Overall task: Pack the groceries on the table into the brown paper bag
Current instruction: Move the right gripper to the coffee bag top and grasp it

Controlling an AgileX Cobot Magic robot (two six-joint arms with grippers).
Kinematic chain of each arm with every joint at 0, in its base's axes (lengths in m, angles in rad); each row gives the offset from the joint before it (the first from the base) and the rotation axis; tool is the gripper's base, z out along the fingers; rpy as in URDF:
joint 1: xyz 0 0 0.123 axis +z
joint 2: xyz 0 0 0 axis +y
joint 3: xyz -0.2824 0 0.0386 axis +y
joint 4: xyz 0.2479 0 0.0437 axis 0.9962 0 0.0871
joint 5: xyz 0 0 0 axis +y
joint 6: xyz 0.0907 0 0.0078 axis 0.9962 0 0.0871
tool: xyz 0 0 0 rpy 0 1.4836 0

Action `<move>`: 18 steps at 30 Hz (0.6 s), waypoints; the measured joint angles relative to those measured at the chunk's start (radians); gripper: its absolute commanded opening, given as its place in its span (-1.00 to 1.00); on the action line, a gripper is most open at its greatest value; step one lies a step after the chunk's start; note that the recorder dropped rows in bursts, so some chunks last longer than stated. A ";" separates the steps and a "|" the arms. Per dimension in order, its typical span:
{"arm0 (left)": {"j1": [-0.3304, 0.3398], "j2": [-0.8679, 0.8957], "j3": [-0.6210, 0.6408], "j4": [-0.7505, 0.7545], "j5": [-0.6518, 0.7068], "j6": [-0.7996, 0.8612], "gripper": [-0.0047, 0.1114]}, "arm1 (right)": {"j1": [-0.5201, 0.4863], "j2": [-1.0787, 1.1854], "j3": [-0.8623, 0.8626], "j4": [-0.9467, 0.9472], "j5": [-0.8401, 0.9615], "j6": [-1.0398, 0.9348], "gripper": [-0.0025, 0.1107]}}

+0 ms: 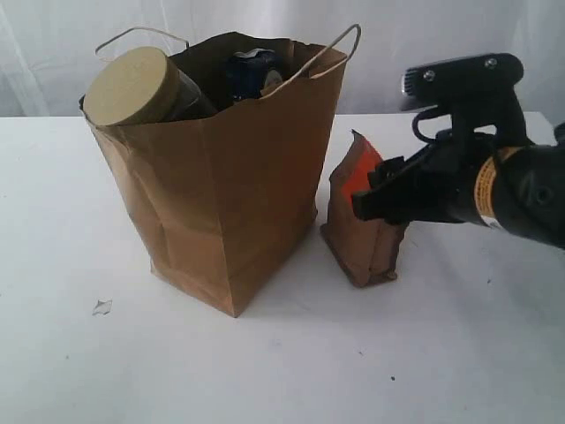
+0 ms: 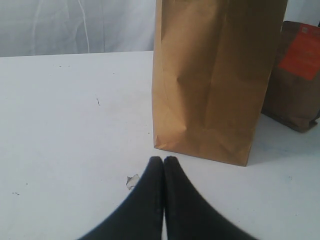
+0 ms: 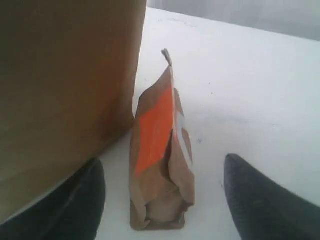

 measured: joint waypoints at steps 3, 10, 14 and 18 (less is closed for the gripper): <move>0.000 0.000 0.000 0.000 0.000 0.000 -0.92 | 0.000 0.082 -0.057 -0.043 0.014 0.002 0.16; 0.000 0.000 0.000 0.000 0.000 0.000 -0.92 | -0.106 0.298 -0.151 -0.074 -0.057 0.044 0.16; 0.000 0.000 0.000 0.000 0.000 0.000 -0.92 | -0.153 0.367 -0.203 -0.074 -0.140 0.054 -0.03; 0.000 0.000 0.000 0.000 0.000 0.000 -0.92 | -0.159 0.398 -0.213 -0.074 -0.155 0.064 -0.22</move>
